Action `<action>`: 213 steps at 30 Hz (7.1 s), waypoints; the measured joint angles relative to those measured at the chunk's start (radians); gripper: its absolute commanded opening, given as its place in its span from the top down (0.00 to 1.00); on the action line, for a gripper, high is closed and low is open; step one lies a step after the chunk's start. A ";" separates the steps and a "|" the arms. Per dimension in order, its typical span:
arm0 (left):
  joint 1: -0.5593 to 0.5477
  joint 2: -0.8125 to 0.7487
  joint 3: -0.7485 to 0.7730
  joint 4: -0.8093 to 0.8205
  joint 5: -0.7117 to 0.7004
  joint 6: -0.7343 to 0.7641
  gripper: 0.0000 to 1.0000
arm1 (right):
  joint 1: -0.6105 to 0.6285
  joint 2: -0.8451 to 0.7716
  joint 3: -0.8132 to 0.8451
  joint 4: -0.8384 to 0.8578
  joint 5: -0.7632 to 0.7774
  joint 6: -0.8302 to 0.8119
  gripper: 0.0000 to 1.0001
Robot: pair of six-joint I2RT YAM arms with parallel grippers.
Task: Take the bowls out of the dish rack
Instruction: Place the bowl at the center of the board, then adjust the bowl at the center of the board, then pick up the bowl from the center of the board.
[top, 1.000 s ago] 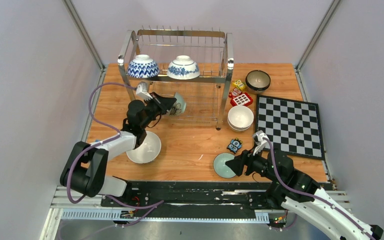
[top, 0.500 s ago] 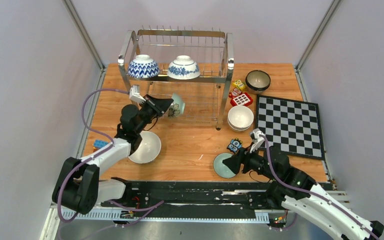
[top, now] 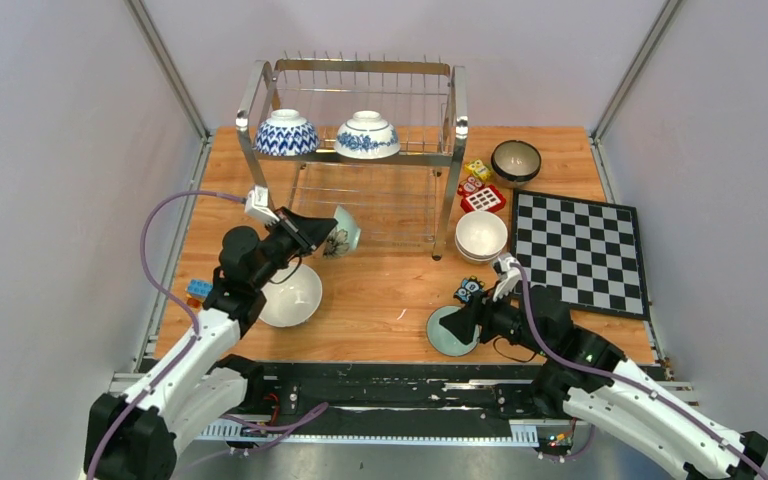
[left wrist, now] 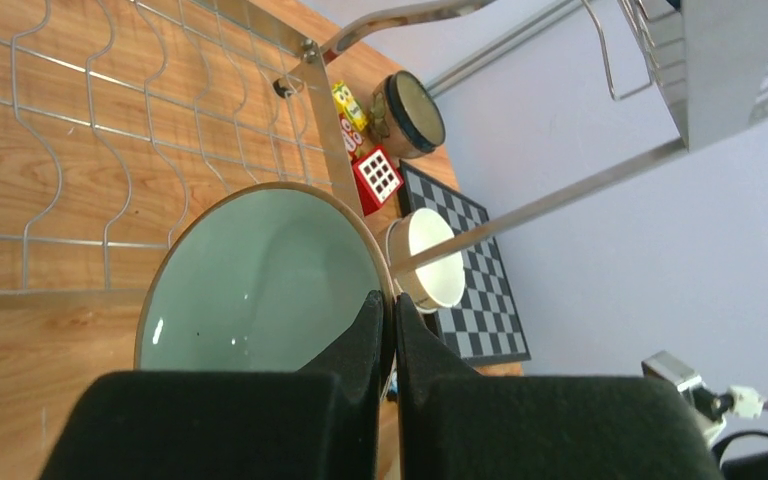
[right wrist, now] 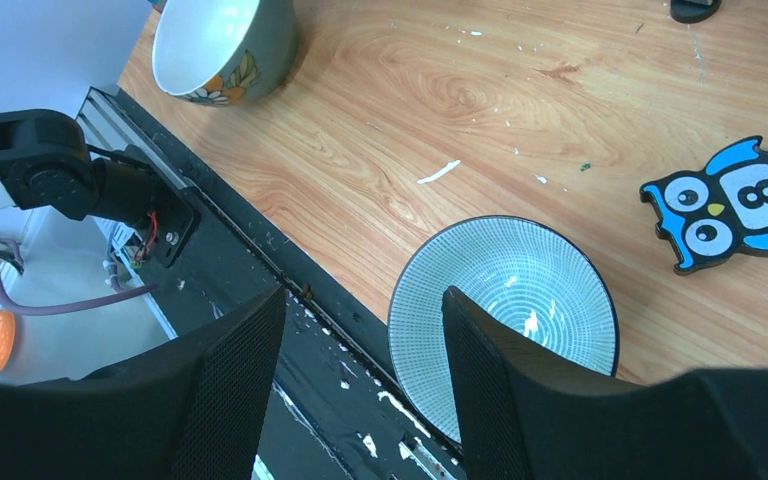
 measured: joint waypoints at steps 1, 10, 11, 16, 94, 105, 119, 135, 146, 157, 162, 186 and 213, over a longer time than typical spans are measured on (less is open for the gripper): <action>0.000 -0.026 0.000 -0.029 0.002 0.007 1.00 | 0.000 0.005 0.005 0.002 -0.001 0.000 0.38; -0.075 -0.164 0.075 -0.371 -0.012 0.168 1.00 | 0.000 0.063 0.036 0.003 -0.004 0.000 0.39; -0.101 -0.167 0.091 -0.405 -0.022 0.191 1.00 | 0.000 0.080 0.045 0.000 -0.005 0.000 0.39; -0.238 -0.170 0.166 -0.536 -0.082 0.314 1.00 | 0.000 0.193 0.128 -0.044 -0.014 -0.002 0.40; -0.972 -0.073 0.000 -0.412 -0.695 0.734 0.47 | 0.000 0.705 0.433 -0.155 -0.058 -0.109 0.38; -0.976 -0.333 0.003 -0.692 -0.808 0.438 0.00 | 0.005 1.022 0.577 -0.141 -0.101 -0.164 0.48; -0.976 -0.401 0.090 -1.075 -0.970 0.096 0.00 | 0.051 1.242 0.689 -0.122 -0.103 -0.158 0.70; -0.976 -0.547 0.143 -1.266 -1.056 -0.064 0.00 | 0.053 1.289 0.708 -0.139 0.008 -0.045 0.97; -0.976 -0.546 0.131 -1.312 -1.085 -0.103 0.00 | 0.053 1.272 0.704 -0.139 0.110 0.039 0.59; -0.976 -0.441 0.131 -1.312 -1.089 -0.130 0.00 | 0.058 1.120 0.652 -0.184 0.144 0.024 0.35; -0.976 -0.432 0.131 -1.315 -1.116 -0.152 0.00 | 0.073 0.810 0.584 -0.248 0.164 0.018 0.37; -0.976 -0.291 0.074 -1.135 -1.071 -0.124 0.00 | 0.007 0.419 0.155 -0.455 0.292 0.208 0.64; -0.976 -0.441 0.092 -1.198 -1.072 -0.136 0.01 | 0.040 0.710 0.557 -0.402 0.204 0.133 0.97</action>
